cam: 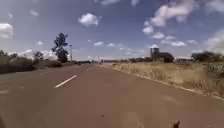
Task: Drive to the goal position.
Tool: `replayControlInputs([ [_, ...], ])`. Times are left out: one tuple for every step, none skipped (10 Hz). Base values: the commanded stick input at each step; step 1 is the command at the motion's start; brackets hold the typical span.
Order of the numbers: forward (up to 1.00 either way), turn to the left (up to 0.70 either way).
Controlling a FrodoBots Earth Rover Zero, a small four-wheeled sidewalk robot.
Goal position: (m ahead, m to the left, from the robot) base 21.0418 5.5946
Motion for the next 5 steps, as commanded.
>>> replayControlInputs([
  [1.0, -0.27],
  [1.0, -0.08],
  [1.0, 0.02],
  [1.0, 0.02],
  [1.0, 0.06],
])
